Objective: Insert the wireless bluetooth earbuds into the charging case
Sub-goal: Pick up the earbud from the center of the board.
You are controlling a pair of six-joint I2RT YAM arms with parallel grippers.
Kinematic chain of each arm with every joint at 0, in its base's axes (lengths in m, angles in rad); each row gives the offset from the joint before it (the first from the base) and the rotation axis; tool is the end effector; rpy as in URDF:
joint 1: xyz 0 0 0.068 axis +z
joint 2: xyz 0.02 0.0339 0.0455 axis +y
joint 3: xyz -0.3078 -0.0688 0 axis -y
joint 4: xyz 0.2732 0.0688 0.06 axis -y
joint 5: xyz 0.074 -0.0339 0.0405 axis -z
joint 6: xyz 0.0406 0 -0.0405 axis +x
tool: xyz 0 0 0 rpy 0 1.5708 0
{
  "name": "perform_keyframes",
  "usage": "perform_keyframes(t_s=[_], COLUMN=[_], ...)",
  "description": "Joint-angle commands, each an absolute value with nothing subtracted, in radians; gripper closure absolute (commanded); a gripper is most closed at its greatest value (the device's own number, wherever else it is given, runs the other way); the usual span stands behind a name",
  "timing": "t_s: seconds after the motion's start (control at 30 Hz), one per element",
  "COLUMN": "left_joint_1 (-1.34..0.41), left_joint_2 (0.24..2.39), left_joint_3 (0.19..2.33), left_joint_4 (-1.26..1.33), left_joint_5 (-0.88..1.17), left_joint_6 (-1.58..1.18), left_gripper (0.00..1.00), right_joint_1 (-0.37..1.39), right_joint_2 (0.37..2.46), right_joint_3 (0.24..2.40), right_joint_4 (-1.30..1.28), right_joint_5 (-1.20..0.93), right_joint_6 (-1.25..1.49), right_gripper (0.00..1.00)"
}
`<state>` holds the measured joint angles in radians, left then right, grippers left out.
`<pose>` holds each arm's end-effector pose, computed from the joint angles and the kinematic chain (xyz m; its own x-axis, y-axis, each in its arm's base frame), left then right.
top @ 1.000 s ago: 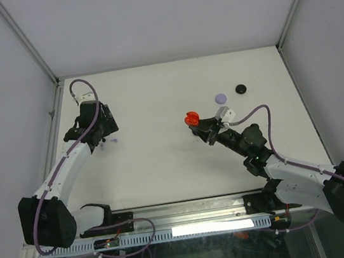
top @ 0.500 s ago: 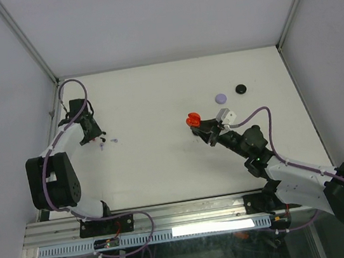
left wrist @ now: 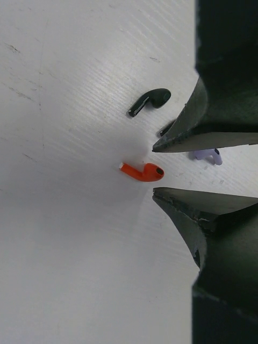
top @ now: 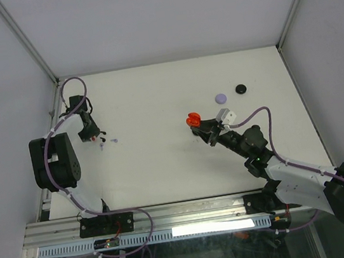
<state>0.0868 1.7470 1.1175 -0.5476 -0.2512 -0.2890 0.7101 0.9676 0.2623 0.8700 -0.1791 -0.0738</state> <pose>0.3713 0.0424 0.1995 -0.8309 -0.3494 -0.4331 -0.4337 0.8942 0.1107 0.1505 0.1389 0.2542 0.1811 0.0600 -0.9816 -0.7635 0.6378 -0.1019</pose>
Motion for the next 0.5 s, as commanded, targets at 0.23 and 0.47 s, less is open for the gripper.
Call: perform_keyframes(t_s=[0.23,0.47], left_joint_1=[0.100,0.100], left_joint_2=[1.822,1.779], left_joint_3=[1.188,1.188], left_joint_4=[-0.543,-0.552], left_joint_5=[-0.210,-0.202], left_joint_6=[-0.244,-0.226], left_gripper=[0.77,0.90], right_joint_1=[0.703,0.703], right_joint_2=[0.956,0.949], right_joint_3=[0.255,0.256], right_joint_4=[0.922,0.908], right_joint_5=[-0.162,-0.161], right_joint_6=[-0.092,-0.096], right_gripper=[1.00,1.00])
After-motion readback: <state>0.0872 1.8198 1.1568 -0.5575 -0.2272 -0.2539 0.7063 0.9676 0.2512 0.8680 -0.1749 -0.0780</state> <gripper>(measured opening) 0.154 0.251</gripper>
